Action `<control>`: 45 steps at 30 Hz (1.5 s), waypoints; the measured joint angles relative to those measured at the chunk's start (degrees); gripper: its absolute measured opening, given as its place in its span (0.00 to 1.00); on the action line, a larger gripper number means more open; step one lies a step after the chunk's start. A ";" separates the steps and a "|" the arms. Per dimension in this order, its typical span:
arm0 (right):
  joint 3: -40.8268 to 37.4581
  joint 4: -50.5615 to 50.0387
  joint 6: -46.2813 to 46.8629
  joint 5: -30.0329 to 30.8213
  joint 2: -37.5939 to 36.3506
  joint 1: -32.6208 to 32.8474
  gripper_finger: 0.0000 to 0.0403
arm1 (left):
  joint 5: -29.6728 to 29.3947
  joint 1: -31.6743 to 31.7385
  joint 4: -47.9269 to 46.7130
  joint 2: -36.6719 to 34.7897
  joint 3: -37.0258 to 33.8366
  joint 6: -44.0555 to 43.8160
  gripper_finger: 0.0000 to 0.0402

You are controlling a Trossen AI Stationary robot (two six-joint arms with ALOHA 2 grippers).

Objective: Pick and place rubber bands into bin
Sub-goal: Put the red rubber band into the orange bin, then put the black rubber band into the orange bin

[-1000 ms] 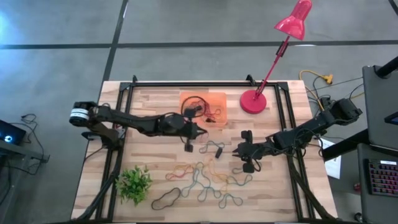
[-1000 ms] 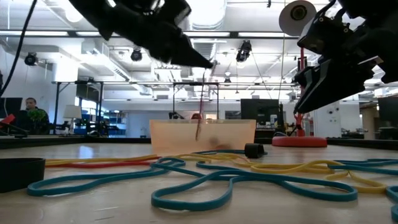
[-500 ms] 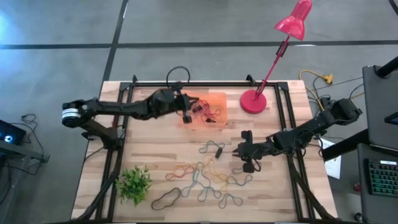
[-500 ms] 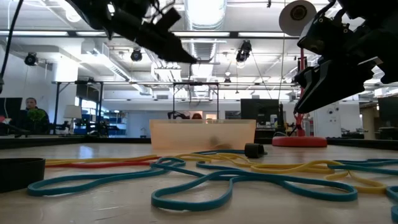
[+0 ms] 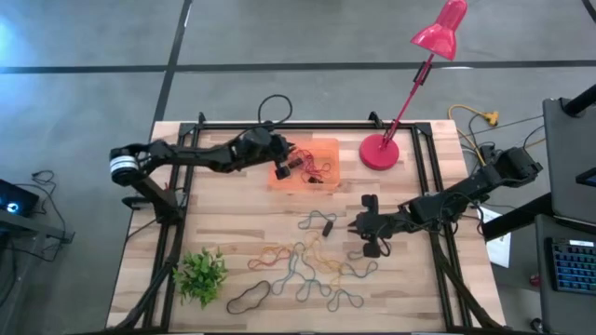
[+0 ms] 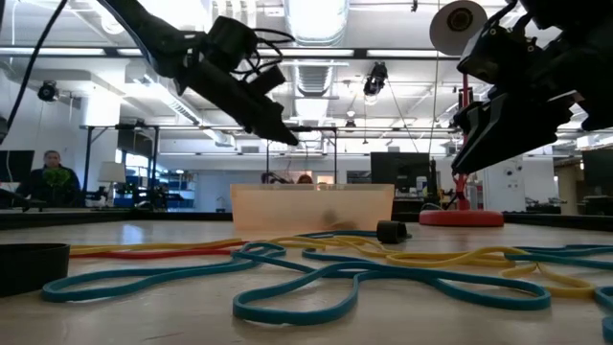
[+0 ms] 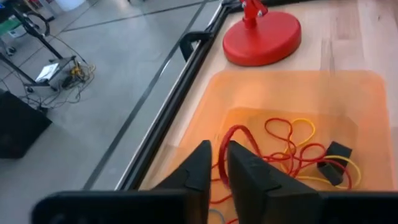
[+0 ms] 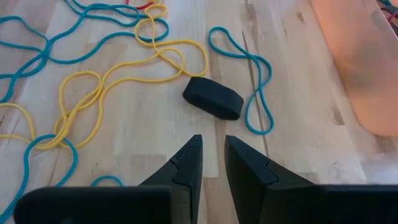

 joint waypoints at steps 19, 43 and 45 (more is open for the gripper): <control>1.41 17.32 -17.21 4.27 17.50 0.00 0.14 | -0.15 -0.09 -1.35 -0.09 0.31 -4.75 0.41; 9.84 6.77 -19.22 11.85 22.58 0.03 0.37 | -0.09 -0.17 -1.22 -0.09 -0.17 -6.19 0.42; 9.79 6.64 -19.79 11.82 23.28 0.02 0.37 | -0.06 -0.20 -1.21 -0.09 -0.17 -6.19 0.42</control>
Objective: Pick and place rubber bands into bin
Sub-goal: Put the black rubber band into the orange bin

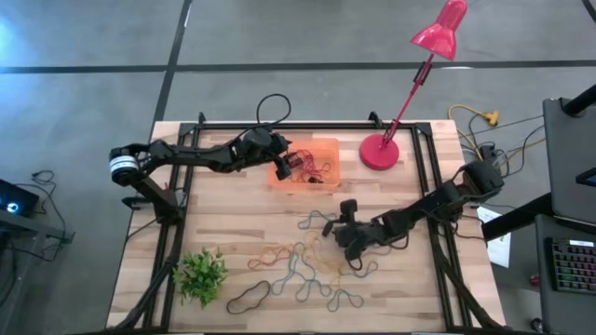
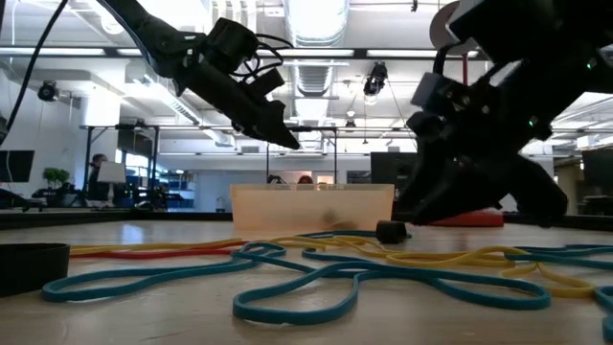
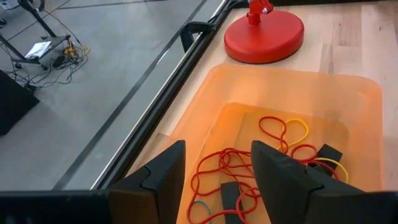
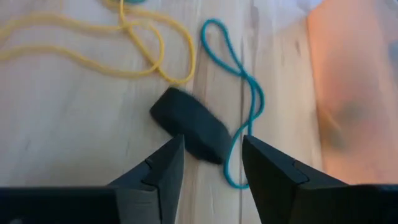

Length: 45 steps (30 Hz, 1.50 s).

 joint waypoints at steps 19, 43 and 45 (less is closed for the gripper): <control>1.21 0.63 -0.71 2.59 2.18 0.00 0.34 | 0.43 0.00 0.01 0.00 -0.02 -0.07 0.42; 1.16 2.79 -0.28 -0.99 2.67 -1.42 0.22 | 1.43 -1.33 0.04 -0.17 0.15 -1.66 0.42; 1.16 3.36 -0.30 -1.50 3.70 -1.73 0.21 | 1.43 -1.41 0.04 -0.17 0.27 -1.66 0.42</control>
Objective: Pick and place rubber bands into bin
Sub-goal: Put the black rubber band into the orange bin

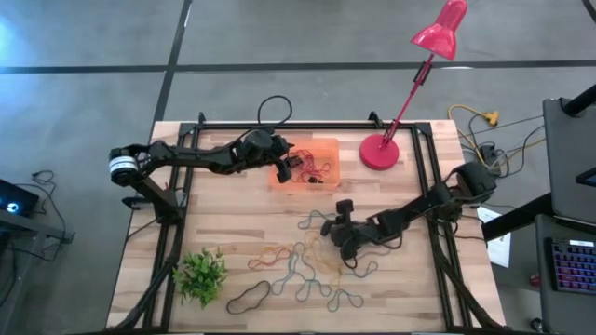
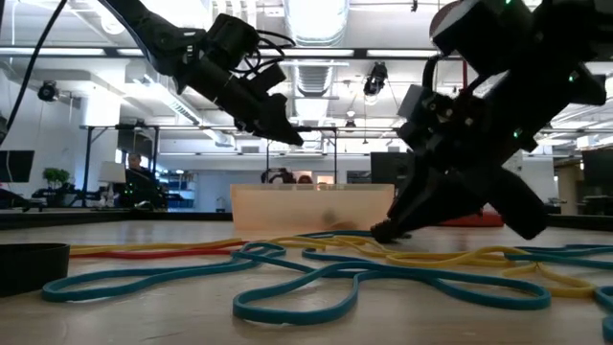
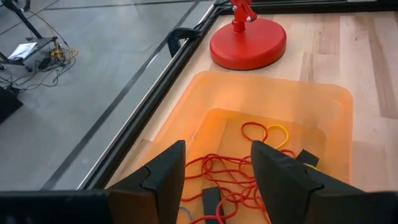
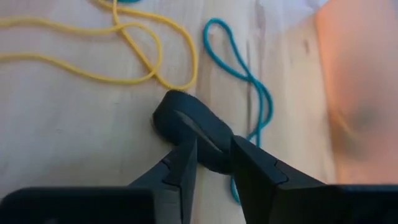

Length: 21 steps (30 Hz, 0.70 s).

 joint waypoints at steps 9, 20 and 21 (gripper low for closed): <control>1.43 2.77 -1.10 1.86 4.71 -0.59 0.19 | 0.08 -0.38 -0.02 -0.02 0.17 0.01 0.42; 1.76 2.86 -2.93 3.01 3.71 -0.65 0.02 | 0.02 -0.39 -0.02 -0.07 0.56 0.15 0.42; 1.80 2.85 -2.94 3.03 3.71 -0.65 0.02 | 0.02 -0.40 -0.02 -0.07 0.56 0.15 0.42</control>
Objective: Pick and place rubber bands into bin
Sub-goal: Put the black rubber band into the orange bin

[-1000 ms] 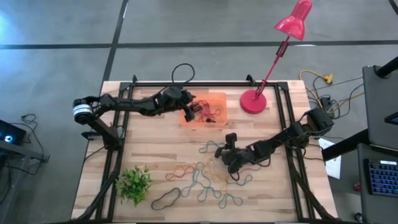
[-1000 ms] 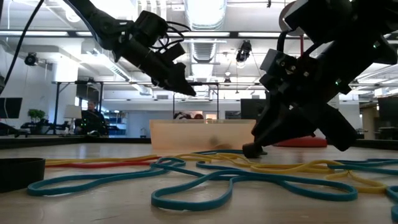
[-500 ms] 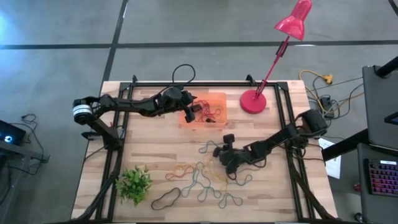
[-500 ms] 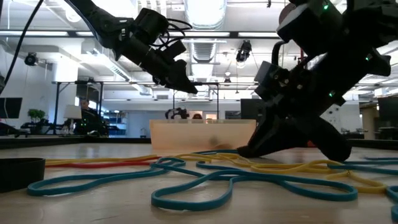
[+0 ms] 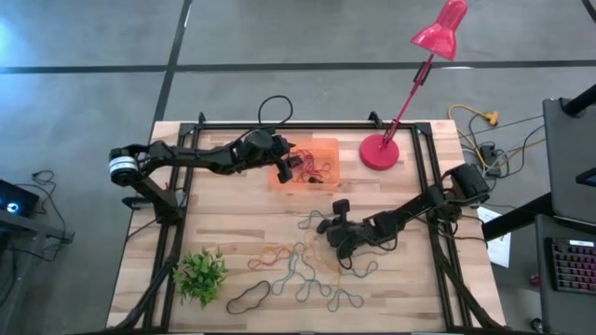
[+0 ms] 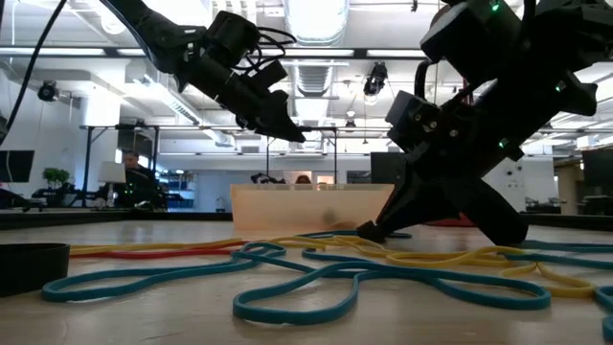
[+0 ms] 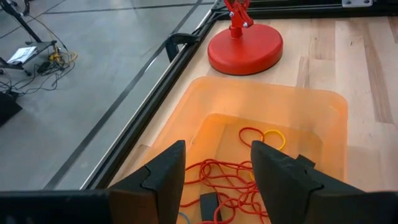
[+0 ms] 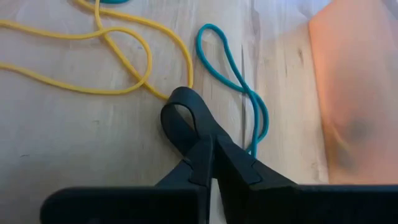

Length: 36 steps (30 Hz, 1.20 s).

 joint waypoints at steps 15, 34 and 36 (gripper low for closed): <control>3.87 -8.47 -1.12 5.64 -4.99 1.87 0.02 | -0.02 -0.26 -0.04 0.00 0.02 -0.02 0.42; 4.61 -10.11 -5.04 -11.08 -6.03 -0.52 0.17 | -0.04 -0.26 -0.09 0.00 0.00 -0.02 0.42; 4.60 -10.08 -5.04 -11.24 -5.54 -0.89 0.21 | -0.03 -0.26 -0.09 0.00 -0.02 -0.02 0.42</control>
